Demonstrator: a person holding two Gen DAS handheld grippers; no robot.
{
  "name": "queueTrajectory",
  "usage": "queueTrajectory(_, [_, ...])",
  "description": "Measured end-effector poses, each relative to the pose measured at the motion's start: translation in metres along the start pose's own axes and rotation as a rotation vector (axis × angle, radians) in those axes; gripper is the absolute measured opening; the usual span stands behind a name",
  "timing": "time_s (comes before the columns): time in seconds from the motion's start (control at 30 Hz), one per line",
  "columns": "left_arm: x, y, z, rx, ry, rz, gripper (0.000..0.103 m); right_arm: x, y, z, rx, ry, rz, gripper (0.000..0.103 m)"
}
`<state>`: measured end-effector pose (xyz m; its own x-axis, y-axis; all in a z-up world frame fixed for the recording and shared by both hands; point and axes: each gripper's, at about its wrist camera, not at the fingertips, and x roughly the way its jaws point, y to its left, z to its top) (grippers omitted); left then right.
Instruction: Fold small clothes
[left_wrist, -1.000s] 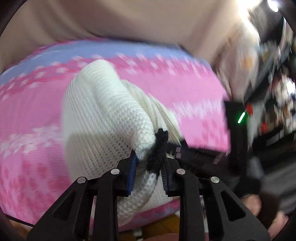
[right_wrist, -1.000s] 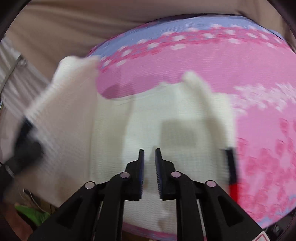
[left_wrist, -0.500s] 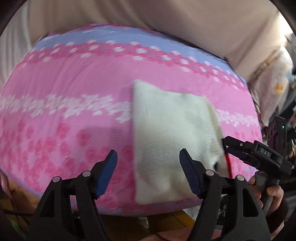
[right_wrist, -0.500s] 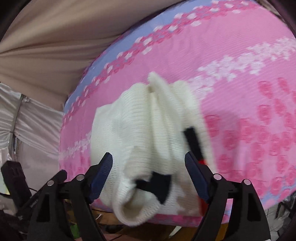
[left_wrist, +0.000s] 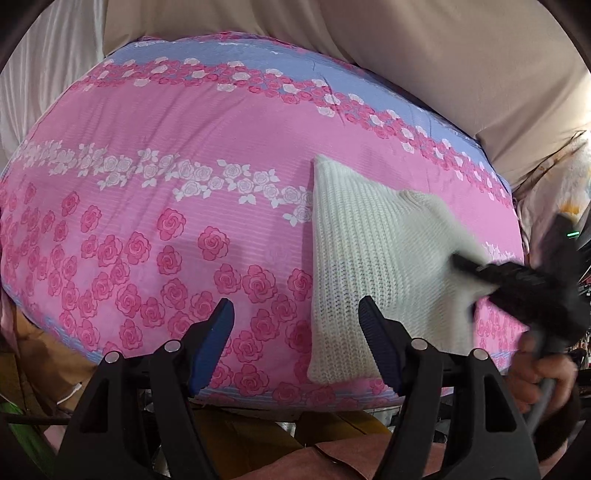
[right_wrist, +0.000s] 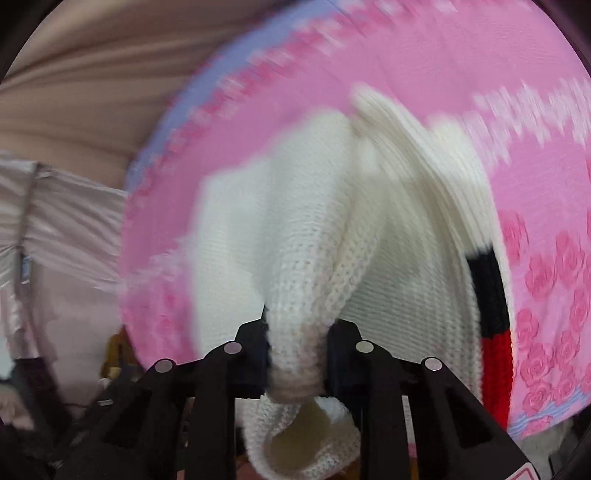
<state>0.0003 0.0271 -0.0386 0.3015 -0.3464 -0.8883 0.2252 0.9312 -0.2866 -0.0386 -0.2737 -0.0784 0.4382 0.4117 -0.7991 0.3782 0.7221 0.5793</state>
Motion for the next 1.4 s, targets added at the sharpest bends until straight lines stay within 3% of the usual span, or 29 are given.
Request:
queueTrajectory(0.1, [0.0,-0.007,0.001,0.017,-0.006,0.002,0.068,-0.065,0.041,0.003,-0.115,-0.16,0.134,0.021])
queueTrajectory(0.17, [0.004,-0.014,0.001,0.038,0.006,-0.005,0.068,-0.096,0.046,0.001,-0.175,-0.25,0.118,0.021])
queueTrajectory(0.2, [0.007,-0.016,0.0,0.046,0.017,-0.008,0.068,-0.106,0.032,0.001,-0.183,-0.273,0.069,0.021])
queueTrajectory(0.27, [0.015,-0.022,0.0,0.057,0.042,-0.026,0.068,-0.088,-0.006,0.004,-0.145,-0.239,-0.095,0.021])
queueTrajectory(0.33, [0.023,-0.031,-0.001,0.077,0.065,-0.037,0.068,-0.039,-0.067,0.001,-0.061,-0.089,-0.266,0.022])
queueTrajectory(0.37, [0.024,-0.035,0.0,0.092,0.071,-0.036,0.068,-0.022,-0.089,-0.004,-0.009,-0.04,-0.3,0.024])
queueTrajectory(0.47, [0.032,-0.049,-0.002,0.136,0.101,-0.039,0.07,-0.035,-0.097,-0.017,0.055,-0.096,-0.197,0.033])
queueTrajectory(0.57, [0.043,-0.056,-0.002,0.139,0.142,-0.056,0.071,-0.062,-0.081,-0.026,0.021,-0.144,-0.187,0.043])
queueTrajectory(0.63, [0.048,-0.06,-0.001,0.13,0.155,-0.057,0.072,-0.068,-0.081,-0.035,0.002,-0.116,-0.189,0.051])
queueTrajectory(0.73, [0.059,-0.066,-0.001,0.123,0.173,-0.043,0.075,-0.056,-0.088,-0.061,0.011,-0.041,-0.126,0.059])
queueTrajectory(0.8, [0.065,-0.073,-0.003,0.135,0.183,-0.038,0.075,-0.038,-0.093,-0.076,0.021,-0.011,-0.138,0.059])
queueTrajectory(0.83, [0.069,-0.077,-0.004,0.148,0.19,-0.029,0.075,-0.032,-0.094,-0.077,0.021,-0.01,-0.161,0.042])
queueTrajectory(0.87, [0.074,-0.082,-0.006,0.17,0.2,-0.008,0.075,-0.03,-0.094,-0.079,0.023,-0.014,-0.177,0.009])
queueTrajectory(0.97, [0.084,-0.094,-0.013,0.238,0.223,0.051,0.073,-0.062,-0.087,-0.083,0.056,-0.108,-0.019,0.008])
queueTrajectory(1.07, [0.1,-0.094,-0.02,0.25,0.276,0.086,0.073,-0.08,-0.091,-0.09,0.022,-0.132,-0.041,0.008])
queueTrajectory(1.17, [0.115,-0.09,-0.025,0.238,0.329,0.1,0.073,-0.038,-0.131,-0.1,0.06,-0.013,-0.165,0.005])
queueTrajectory(1.2, [0.118,-0.088,-0.026,0.229,0.343,0.1,0.073,-0.031,-0.138,-0.102,0.076,-0.018,-0.136,0.005])
queueTrajectory(1.3, [0.108,-0.086,-0.023,0.219,0.302,0.092,0.073,-0.054,-0.125,-0.097,0.079,-0.065,-0.141,0.015])
queueTrajectory(1.4, [0.09,-0.094,-0.017,0.252,0.21,0.105,0.072,-0.087,-0.099,-0.089,0.002,-0.158,-0.196,0.039])
